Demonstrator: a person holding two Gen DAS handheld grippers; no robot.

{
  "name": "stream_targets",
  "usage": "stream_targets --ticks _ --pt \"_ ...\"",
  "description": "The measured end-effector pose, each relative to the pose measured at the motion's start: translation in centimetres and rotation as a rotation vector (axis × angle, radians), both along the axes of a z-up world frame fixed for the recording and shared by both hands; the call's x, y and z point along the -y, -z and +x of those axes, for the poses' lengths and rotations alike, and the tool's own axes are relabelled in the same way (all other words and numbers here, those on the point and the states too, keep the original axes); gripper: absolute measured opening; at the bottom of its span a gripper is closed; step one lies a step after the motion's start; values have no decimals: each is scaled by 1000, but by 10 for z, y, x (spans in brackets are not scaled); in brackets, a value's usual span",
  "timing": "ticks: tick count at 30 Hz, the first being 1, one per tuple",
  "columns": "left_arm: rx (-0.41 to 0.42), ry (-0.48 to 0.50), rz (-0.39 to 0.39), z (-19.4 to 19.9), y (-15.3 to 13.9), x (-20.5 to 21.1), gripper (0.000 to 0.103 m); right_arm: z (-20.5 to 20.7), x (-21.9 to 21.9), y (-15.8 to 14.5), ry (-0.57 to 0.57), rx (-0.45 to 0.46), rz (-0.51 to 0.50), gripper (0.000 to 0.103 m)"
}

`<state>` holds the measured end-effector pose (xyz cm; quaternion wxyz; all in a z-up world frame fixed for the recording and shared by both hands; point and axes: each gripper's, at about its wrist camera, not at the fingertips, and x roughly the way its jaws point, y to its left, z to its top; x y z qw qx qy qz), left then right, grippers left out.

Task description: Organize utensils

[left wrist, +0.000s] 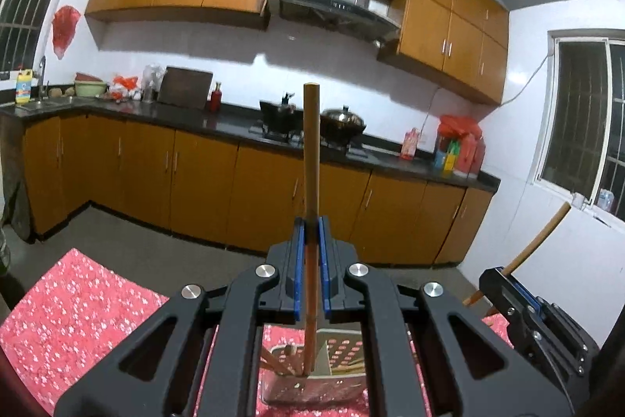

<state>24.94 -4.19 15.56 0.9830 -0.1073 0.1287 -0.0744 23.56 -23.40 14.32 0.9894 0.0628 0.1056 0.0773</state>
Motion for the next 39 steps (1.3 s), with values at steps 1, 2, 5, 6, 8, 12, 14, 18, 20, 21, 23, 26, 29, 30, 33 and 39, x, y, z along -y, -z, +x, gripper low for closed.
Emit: stream_targets --ticks 1,2,5,6,8,12,14,18,20,21,23,26,29,30,33,39 --pt "-8 4 2 1 3 0 8 3 -3 2 -7 -20 -6 9" --pt "-17 8 3 2 7 0 8 5 -5 4 -11 -29 -7 10" --pt "-25 22 -17 -1 9 -4 9 2 -7 5 -15 -25 -10 13" --pt "-23 23 -21 -3 7 -5 13 -1 -6 2 -15 -18 -6 14" --pt "-12 20 -35 -6 3 -10 29 -7 -4 0 -14 -7 5 19" --pt "24 23 -66 -22 -10 -21 37 -28 5 -8 -5 27 26 26" --pt "37 29 -72 -34 -15 -27 40 -38 10 -9 1 36 37 38" --pt "50 12 -30 -62 -11 -39 60 -69 19 -2 26 49 30 62" --pt "43 7 3 -75 -4 -44 70 -81 22 5 38 49 20 78" --pt "36 6 19 -83 3 -47 78 -88 23 10 44 46 15 82" --pt "22 0 52 -98 16 -51 90 -101 22 22 55 39 5 93" --pt "11 -15 102 -120 38 -56 97 -122 15 44 76 28 -40 99" --pt "-7 -49 161 -139 63 -59 101 -136 6 61 75 3 -69 99" --pt "-16 -54 170 -143 70 -60 101 -140 3 67 75 -7 -78 99" --pt "-52 -69 176 -156 91 -64 101 -150 -8 84 82 -42 -107 99" --pt "-93 -80 199 -175 121 -62 101 -171 -19 115 91 -79 -145 99"
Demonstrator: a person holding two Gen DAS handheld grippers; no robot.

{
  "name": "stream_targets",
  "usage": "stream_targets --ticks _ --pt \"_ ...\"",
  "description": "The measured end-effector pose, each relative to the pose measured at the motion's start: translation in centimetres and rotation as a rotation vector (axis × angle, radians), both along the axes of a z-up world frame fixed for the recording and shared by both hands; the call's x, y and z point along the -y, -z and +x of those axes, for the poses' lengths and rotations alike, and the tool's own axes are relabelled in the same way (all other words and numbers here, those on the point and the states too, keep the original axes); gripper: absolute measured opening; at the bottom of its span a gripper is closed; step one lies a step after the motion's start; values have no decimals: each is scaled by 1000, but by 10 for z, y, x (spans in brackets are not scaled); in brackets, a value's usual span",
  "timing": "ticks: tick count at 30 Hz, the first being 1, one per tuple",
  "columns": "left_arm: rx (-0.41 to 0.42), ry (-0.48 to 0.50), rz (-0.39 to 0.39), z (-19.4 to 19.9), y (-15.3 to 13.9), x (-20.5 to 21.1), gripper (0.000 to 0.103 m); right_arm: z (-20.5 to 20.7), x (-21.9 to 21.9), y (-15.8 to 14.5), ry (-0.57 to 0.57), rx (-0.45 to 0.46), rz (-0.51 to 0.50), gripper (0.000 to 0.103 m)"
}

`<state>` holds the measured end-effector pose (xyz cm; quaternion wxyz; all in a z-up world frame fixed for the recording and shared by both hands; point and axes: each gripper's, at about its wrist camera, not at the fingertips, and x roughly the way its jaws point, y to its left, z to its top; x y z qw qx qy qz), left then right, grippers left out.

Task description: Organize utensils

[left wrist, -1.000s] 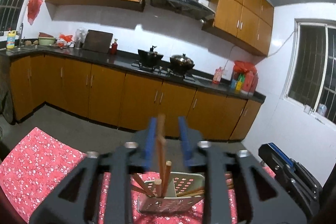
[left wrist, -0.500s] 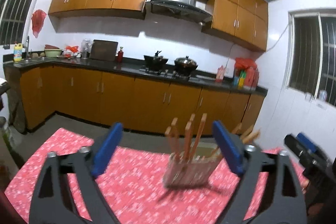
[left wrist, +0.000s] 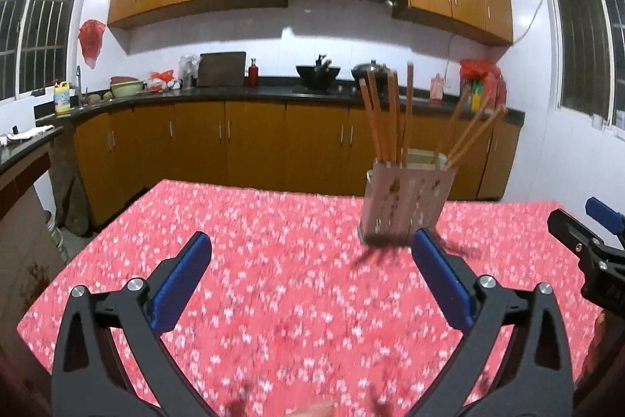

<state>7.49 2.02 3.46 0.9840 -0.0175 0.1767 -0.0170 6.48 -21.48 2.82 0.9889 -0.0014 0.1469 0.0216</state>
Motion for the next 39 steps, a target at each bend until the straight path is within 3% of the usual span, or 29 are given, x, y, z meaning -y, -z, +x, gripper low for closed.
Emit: stream_targets --ticks 7,17,39 --pt "-22 -6 38 -15 21 4 101 -16 -2 25 14 -36 -30 99" --pt "-33 -1 51 -23 34 7 101 -15 11 46 53 -108 15 99" --pt "-30 11 55 -24 38 9 101 -14 17 50 66 -122 14 99"
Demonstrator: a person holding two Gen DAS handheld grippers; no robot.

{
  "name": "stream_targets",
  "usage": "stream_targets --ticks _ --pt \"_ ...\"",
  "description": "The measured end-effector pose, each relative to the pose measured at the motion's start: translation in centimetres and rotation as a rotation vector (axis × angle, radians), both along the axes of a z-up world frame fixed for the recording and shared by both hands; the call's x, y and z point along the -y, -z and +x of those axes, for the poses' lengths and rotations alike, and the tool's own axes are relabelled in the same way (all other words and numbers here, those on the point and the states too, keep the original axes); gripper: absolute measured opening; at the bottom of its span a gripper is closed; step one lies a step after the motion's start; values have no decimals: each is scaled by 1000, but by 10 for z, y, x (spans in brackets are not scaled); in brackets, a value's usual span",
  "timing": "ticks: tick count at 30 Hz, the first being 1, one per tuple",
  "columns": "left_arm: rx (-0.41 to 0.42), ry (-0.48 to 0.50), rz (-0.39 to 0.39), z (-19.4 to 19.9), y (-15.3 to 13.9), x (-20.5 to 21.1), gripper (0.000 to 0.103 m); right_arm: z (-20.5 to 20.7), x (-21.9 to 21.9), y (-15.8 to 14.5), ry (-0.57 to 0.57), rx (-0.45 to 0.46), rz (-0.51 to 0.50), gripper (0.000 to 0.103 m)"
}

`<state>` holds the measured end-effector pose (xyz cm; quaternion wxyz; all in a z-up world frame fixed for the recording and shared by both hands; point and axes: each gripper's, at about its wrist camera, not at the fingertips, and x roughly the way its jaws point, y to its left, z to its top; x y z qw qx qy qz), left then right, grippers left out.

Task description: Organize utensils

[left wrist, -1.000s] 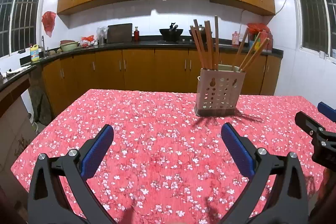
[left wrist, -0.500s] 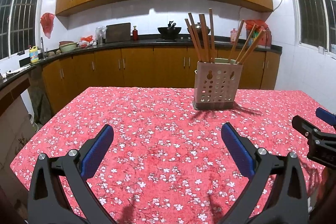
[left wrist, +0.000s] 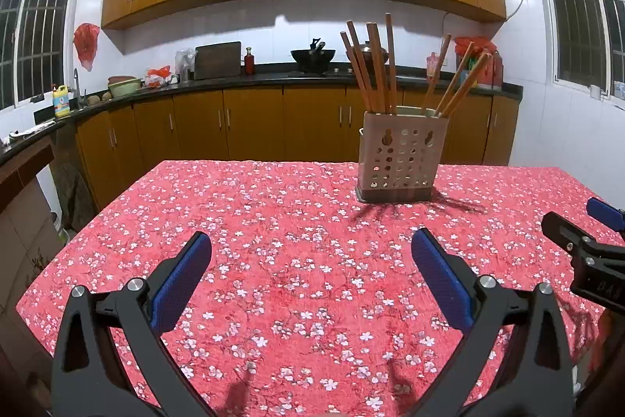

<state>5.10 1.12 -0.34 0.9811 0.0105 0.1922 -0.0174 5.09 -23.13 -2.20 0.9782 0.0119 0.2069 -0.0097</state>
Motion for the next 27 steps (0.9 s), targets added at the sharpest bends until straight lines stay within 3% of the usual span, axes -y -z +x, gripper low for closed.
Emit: stream_targets --ticks 27 --pt "-11 -1 -1 1 1 1 101 0 2 1 2 0 2 99"
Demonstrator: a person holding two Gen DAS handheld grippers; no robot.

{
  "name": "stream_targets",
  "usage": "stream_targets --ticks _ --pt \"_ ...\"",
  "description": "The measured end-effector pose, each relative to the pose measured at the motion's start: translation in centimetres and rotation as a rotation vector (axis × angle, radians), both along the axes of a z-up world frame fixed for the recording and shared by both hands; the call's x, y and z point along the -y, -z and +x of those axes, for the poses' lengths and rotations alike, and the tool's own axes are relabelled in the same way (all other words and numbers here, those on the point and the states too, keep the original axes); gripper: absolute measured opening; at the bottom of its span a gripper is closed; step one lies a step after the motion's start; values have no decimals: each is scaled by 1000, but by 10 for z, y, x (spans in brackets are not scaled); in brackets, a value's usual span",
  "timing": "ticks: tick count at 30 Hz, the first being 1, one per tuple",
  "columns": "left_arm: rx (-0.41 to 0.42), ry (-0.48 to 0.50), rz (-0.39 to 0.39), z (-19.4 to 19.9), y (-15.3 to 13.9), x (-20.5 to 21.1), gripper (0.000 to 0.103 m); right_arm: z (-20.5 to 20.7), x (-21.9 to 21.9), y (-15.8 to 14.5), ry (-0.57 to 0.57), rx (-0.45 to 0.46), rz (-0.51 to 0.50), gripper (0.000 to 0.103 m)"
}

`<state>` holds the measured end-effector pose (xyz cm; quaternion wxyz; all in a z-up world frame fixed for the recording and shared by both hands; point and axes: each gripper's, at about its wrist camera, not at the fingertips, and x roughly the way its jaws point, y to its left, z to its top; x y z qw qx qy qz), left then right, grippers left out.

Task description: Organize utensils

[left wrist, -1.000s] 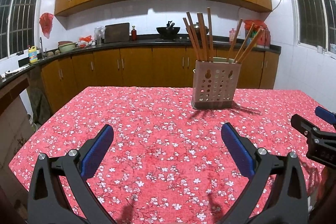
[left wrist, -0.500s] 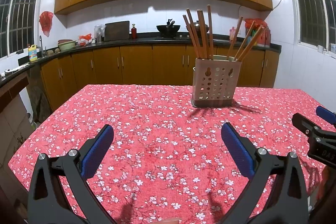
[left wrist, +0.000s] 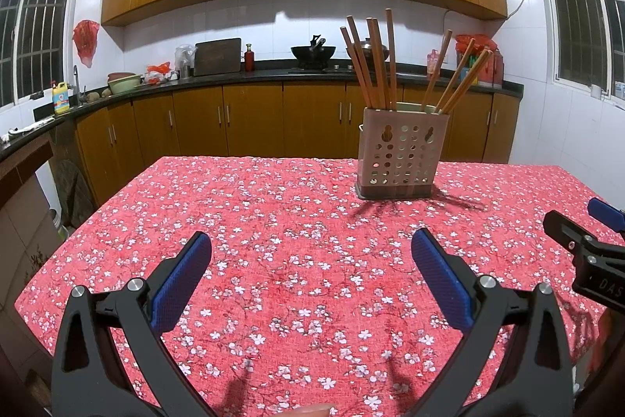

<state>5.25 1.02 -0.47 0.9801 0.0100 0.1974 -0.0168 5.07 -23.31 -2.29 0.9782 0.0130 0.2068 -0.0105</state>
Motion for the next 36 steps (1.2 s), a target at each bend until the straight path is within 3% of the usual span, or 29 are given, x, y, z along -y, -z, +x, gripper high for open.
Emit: stream_targets --ticks 36 --pt "-5 -1 -2 0 2 1 101 1 -1 4 1 -7 5 99"
